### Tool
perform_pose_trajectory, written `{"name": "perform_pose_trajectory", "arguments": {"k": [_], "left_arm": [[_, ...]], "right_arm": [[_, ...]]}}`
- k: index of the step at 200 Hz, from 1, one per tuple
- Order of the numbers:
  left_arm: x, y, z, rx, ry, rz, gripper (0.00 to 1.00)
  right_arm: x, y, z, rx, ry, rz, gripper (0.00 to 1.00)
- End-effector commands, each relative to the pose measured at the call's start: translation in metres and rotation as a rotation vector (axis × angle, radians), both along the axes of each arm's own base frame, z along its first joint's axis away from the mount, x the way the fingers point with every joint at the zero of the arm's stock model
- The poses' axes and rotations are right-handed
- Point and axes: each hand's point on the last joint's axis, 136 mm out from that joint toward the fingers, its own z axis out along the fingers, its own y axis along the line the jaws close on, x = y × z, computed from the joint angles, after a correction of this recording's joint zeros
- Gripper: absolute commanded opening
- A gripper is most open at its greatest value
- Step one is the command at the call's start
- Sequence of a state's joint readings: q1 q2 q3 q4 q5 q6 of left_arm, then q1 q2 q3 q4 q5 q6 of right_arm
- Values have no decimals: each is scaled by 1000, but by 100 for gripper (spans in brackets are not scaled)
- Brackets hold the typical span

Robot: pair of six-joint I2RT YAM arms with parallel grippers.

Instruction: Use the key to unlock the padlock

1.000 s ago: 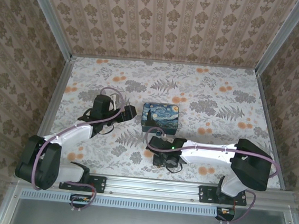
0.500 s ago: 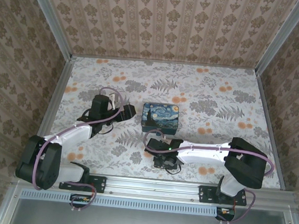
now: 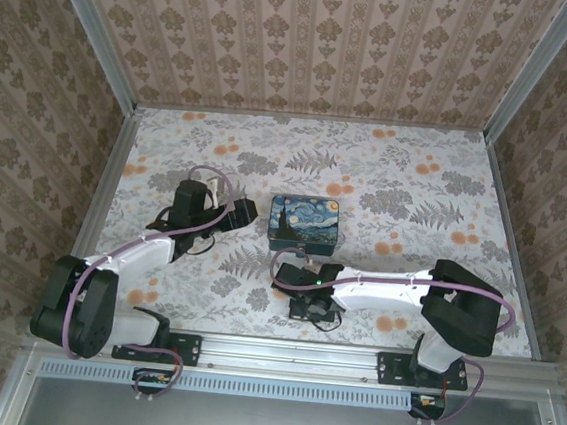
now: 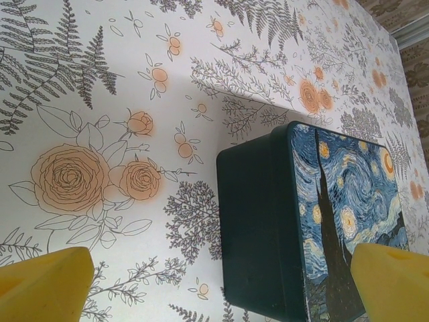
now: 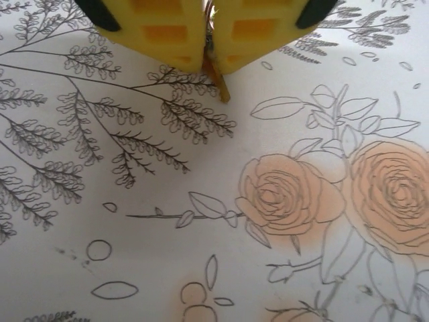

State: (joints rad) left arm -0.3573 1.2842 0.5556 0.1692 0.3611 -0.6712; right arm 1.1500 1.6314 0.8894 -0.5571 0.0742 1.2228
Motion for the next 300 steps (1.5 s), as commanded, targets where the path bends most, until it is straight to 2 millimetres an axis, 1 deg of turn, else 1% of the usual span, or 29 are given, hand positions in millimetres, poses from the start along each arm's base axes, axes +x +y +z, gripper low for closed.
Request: {"name": "perform_pose_trajectory", "arguments": {"k": [1, 17, 33, 63, 72, 78, 81, 83, 95, 120, 143, 154, 159, 161, 164, 179, 196, 203, 205, 208, 219, 240, 249, 255, 257, 264, 281, 300], "left_arm": [[-1, 2, -8, -3, 35, 6, 100], [-2, 3, -9, 0, 43, 8, 100], [0, 2, -5, -1, 32, 5, 100], [4, 12, 6, 43, -4, 49, 100], [7, 14, 14, 44, -35, 63, 100], [8, 16, 19, 46, -53, 75, 100], [9, 17, 22, 46, -61, 85, 100], [10, 17, 23, 45, -66, 91, 100], [13, 20, 35, 32, -88, 119, 100], [16, 11, 58, -15, -108, 97, 100], [19, -3, 71, -106, -97, 73, 100], [21, -12, 75, -156, -77, 66, 100], [21, -16, 76, -177, -70, 61, 100], [21, -18, 77, -186, -68, 58, 100], [21, -21, 78, -197, -67, 54, 100], [22, -34, 82, -243, -45, 48, 100], [21, -50, 86, -289, -23, 35, 98], [23, -51, 88, -303, -16, 45, 97], [18, -58, 88, -306, -11, 27, 97], [16, -62, 89, -308, -9, 21, 97], [15, -65, 92, -313, -9, 25, 97], [11, -71, 98, -306, -32, 13, 97], [9, -70, 97, -293, -34, 14, 97], [9, -68, 96, -280, -34, 18, 98], [8, -68, 96, -277, -33, 18, 98], [7, -66, 94, -262, -34, 20, 98], [3, -62, 89, -221, -37, 15, 99], [0, -57, 83, -183, -40, 15, 99]], "right_arm": [[-8, 5, -22, 27, 45, -20, 0], [1, 8, -13, 78, 7, -15, 0], [17, 12, 5, 150, -49, -6, 0], [55, 20, 61, 299, -200, 22, 0], [67, 23, 76, 357, -236, 23, 0], [74, 25, 81, 383, -254, 30, 0], [80, 28, 94, 422, -283, 34, 0], [83, 27, 99, 435, -294, 33, 0], [103, 29, 120, 508, -352, 42, 0], [140, 29, 159, 622, -483, 64, 0], [172, 24, 179, 717, -564, 46, 0], [185, 20, 183, 736, -588, 30, 0], [190, 19, 190, 758, -610, 31, 0], [193, 20, 184, 753, -598, 26, 0], [196, 20, 182, 756, -598, 22, 0], [209, 17, 186, 783, -616, 3, 0], [219, 13, 188, 807, -622, -21, 0], [222, 11, 186, 804, -616, -32, 0], [222, 10, 186, 804, -616, -33, 0], [223, 9, 186, 805, -614, -36, 0], [224, 5, 185, 804, -611, -47, 0], [214, -4, 180, 781, -581, -50, 0], [206, -6, 177, 774, -560, -40, 0], [200, -6, 167, 763, -528, -37, 0], [196, -7, 174, 773, -537, -32, 0], [187, -8, 170, 770, -510, -23, 0], [160, -6, 151, 751, -421, 20, 0], [127, -3, 126, 688, -331, 73, 0]]}}
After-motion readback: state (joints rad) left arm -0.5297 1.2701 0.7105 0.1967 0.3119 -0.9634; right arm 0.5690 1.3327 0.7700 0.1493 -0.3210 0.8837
